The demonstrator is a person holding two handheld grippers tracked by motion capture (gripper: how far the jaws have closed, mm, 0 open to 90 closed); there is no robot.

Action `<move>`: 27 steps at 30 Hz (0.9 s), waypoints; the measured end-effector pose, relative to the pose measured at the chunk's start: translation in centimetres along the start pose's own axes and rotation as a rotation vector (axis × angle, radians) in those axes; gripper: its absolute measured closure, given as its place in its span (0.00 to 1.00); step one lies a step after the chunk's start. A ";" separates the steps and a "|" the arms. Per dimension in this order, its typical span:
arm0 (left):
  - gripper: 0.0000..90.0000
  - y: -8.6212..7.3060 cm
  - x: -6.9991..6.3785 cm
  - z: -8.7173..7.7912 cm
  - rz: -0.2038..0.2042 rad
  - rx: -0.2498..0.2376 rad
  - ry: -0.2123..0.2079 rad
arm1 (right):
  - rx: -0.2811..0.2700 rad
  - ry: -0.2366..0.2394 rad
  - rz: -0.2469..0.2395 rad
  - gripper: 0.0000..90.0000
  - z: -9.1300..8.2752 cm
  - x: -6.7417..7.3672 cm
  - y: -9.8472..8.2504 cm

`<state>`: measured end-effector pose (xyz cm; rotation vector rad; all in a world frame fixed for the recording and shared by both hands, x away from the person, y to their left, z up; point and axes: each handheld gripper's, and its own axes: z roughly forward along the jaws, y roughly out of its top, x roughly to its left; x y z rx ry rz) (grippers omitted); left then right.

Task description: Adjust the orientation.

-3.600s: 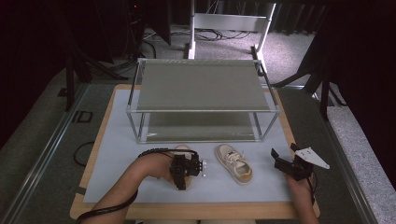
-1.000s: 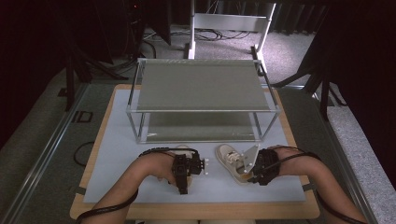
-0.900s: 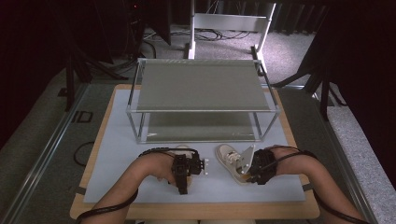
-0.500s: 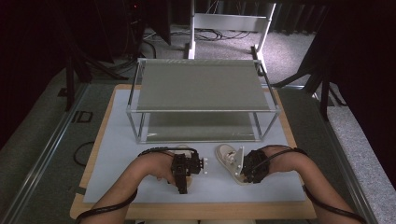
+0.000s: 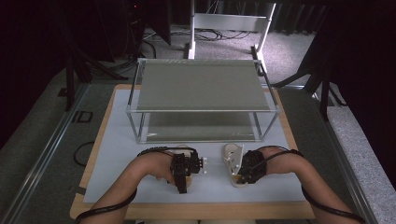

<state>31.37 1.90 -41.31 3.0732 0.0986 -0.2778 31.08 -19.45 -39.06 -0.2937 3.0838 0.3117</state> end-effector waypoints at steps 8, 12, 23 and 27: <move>0.54 -0.1 -0.2 -0.3 -0.005 -0.012 0.001 | -0.069 -0.034 -0.044 0.79 0.0 0.6 1.9; 0.56 -0.1 -0.2 -0.3 -0.003 -0.014 0.011 | -0.081 -0.028 -0.054 0.79 0.3 0.8 3.1; 0.56 0.3 -0.4 0.3 -0.022 -0.023 0.002 | -0.061 -0.018 -0.051 0.77 2.0 0.8 3.6; 0.56 0.4 -0.3 0.6 -0.043 -0.013 0.003 | -0.048 -0.036 -0.050 0.74 1.7 1.0 4.0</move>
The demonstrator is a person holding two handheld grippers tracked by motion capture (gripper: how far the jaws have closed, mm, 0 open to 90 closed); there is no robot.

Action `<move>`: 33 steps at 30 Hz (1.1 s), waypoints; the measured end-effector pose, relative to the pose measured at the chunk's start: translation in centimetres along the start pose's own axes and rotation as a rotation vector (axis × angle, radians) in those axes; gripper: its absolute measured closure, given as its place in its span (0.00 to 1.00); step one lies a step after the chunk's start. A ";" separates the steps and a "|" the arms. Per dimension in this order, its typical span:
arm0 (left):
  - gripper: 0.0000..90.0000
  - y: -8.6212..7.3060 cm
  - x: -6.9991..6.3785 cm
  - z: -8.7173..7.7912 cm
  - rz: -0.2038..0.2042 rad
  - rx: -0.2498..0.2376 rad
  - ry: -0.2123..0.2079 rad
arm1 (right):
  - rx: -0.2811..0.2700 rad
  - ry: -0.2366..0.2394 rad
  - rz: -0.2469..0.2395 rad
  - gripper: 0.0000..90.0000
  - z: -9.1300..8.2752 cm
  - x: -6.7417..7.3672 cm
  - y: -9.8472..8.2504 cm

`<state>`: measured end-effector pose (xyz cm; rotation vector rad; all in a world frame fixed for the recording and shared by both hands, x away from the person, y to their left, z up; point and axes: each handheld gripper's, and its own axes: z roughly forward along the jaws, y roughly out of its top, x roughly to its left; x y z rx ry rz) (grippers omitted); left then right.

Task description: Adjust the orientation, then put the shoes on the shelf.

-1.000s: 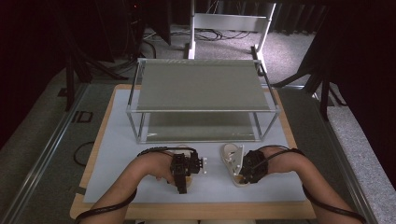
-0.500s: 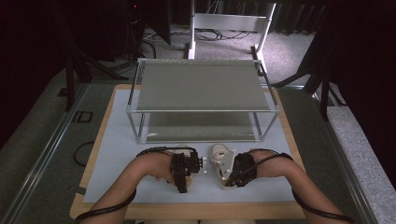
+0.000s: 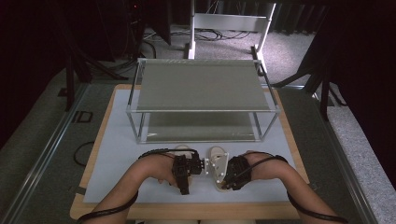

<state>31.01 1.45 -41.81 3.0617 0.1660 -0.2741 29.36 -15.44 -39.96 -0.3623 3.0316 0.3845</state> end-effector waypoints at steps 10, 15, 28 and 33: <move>0.74 0.0 0.2 0.1 0.007 -0.015 0.035 | -0.002 0.007 0.034 0.79 0.0 -0.2 0.2; 0.81 -0.1 0.2 0.0 0.018 -0.020 0.047 | -0.014 -0.004 0.046 0.81 0.0 -0.1 0.0; 0.84 0.2 0.0 -1.1 0.036 -0.023 0.076 | -0.022 -0.099 0.080 0.81 -2.1 -0.6 -0.5; 0.84 0.2 0.8 -2.0 0.018 -0.053 0.092 | -0.042 -0.146 0.103 0.81 -2.8 -1.5 -0.8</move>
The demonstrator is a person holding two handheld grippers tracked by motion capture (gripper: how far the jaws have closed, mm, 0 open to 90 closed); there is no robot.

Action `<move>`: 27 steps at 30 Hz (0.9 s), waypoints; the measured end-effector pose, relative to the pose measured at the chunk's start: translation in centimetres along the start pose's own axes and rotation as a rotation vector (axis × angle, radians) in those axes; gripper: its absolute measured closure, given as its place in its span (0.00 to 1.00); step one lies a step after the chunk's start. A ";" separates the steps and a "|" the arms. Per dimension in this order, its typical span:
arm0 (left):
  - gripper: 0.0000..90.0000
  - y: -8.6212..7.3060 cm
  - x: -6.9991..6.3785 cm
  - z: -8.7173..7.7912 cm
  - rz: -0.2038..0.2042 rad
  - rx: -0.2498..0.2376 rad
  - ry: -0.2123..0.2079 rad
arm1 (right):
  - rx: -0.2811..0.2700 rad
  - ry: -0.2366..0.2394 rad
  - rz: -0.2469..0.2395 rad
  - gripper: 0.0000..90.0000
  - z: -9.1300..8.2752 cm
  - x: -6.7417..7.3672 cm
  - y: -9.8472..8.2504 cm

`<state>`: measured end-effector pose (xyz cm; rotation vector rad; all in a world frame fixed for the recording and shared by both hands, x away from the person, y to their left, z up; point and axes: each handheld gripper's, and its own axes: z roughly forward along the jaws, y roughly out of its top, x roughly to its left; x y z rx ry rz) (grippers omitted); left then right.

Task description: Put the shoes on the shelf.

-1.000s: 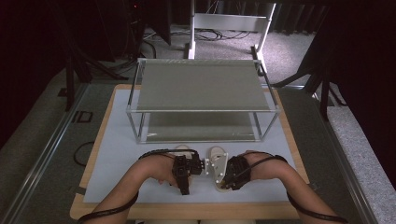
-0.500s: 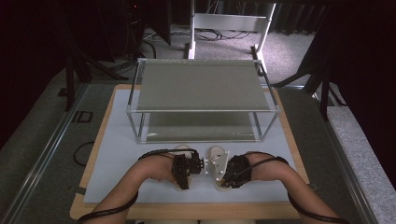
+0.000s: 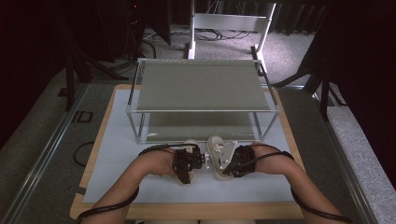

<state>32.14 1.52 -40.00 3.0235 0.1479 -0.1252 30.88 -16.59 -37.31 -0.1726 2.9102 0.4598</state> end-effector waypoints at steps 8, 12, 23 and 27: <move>0.84 0.9 2.5 -1.4 -0.003 -0.074 0.046 | -0.031 -0.072 0.049 0.81 -0.3 -2.3 0.2; 0.84 1.1 4.3 -2.1 -0.020 -0.157 0.098 | -0.064 -0.144 0.104 0.80 -0.1 -4.1 0.3; 0.85 0.8 8.1 -0.4 0.027 -0.166 0.146 | -0.045 -0.194 0.125 0.80 1.9 -6.9 0.2; 0.85 0.9 9.0 0.4 -0.011 -0.193 0.118 | -0.036 -0.197 0.116 0.80 2.8 -7.7 0.5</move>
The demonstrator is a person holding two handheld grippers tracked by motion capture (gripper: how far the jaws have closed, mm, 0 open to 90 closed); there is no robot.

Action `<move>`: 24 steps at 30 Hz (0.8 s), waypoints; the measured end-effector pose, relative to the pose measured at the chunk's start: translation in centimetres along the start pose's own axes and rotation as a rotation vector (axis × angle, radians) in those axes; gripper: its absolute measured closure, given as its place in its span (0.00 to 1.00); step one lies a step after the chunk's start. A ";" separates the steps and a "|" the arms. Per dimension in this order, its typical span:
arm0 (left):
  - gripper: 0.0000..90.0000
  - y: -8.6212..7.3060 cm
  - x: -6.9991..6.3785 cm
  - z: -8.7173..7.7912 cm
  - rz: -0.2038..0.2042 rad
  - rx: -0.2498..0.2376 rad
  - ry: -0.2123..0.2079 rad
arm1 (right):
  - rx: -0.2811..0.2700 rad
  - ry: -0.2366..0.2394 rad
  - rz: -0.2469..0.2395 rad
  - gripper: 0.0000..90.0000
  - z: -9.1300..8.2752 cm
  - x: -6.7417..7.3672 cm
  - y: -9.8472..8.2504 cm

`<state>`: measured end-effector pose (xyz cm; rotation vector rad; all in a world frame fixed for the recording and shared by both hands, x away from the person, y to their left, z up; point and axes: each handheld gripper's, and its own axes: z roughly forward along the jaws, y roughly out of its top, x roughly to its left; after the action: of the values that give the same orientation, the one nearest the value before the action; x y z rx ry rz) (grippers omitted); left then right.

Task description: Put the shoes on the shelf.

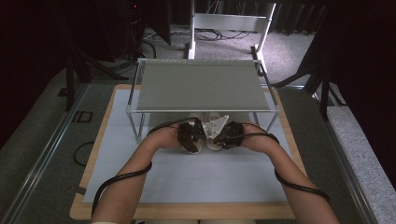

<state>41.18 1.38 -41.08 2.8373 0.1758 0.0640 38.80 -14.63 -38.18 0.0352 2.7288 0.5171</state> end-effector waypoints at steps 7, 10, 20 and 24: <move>0.84 0.5 0.7 0.6 -0.054 -0.063 -0.018 | -0.012 0.009 -0.036 0.80 1.6 -0.2 0.2; 0.83 0.3 0.7 0.7 -0.044 -0.069 -0.013 | -0.035 0.005 -0.048 0.80 1.9 0.0 0.1; 0.58 0.3 -0.2 0.3 -0.095 -0.136 0.158 | -0.118 -0.065 0.105 0.62 0.3 0.6 -1.0; 0.53 0.2 -0.9 -0.1 -0.118 -0.146 0.216 | -0.139 -0.079 0.139 0.62 -0.5 0.9 -1.5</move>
<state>40.29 1.05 -40.95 2.6640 0.3682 0.3439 37.83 -16.12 -38.62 0.2068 2.6189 0.7269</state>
